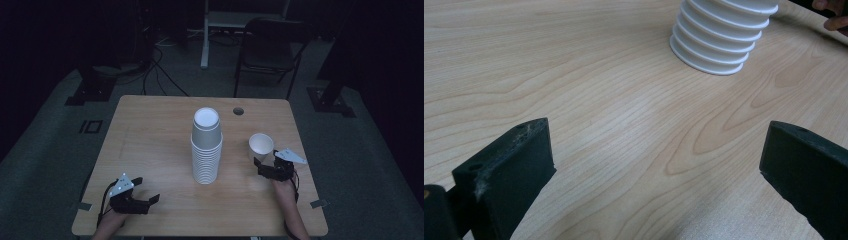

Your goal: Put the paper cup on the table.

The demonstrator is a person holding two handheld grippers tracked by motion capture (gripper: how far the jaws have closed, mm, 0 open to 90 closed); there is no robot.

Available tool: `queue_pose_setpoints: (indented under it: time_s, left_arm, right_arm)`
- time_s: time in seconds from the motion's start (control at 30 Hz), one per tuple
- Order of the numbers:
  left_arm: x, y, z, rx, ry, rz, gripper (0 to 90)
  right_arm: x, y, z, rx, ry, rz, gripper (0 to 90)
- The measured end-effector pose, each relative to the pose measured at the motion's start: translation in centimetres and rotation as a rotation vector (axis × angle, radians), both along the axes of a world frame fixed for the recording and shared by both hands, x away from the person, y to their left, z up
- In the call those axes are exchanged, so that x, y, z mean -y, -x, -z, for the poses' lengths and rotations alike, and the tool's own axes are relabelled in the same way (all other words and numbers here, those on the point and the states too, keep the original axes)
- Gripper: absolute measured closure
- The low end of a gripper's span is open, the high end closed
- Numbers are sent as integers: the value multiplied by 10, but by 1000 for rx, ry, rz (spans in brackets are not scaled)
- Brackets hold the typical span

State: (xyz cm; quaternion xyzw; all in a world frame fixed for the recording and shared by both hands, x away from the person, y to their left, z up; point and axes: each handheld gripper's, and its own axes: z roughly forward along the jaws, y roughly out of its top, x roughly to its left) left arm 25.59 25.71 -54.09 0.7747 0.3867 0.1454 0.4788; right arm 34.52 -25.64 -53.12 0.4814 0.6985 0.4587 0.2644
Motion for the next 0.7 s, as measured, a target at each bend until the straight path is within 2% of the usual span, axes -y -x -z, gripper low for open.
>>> queue_pose_setpoints:
  time_s: [0.1,0.2,0.27,0.47,0.63,0.7]
  left_arm:
    - [0,0,0,-2,1,-2,11]
    - [0,0,0,-2,0,-3,11]
    - [0,0,0,-3,0,-4,11]
    - [-1,0,1,-6,6,-12,11]
    - [-2,0,1,-5,8,-17,11]
    - [-2,-1,1,-6,7,-18,11]
  right_arm:
    - [2,5,1,-7,18,9,87]
    - [6,11,1,-11,7,10,87]
    - [9,16,1,-11,17,7,87]
    - [22,30,5,-20,-3,63,93]
    - [33,42,11,-52,6,82,93]
    - [37,45,13,-79,21,112,93]
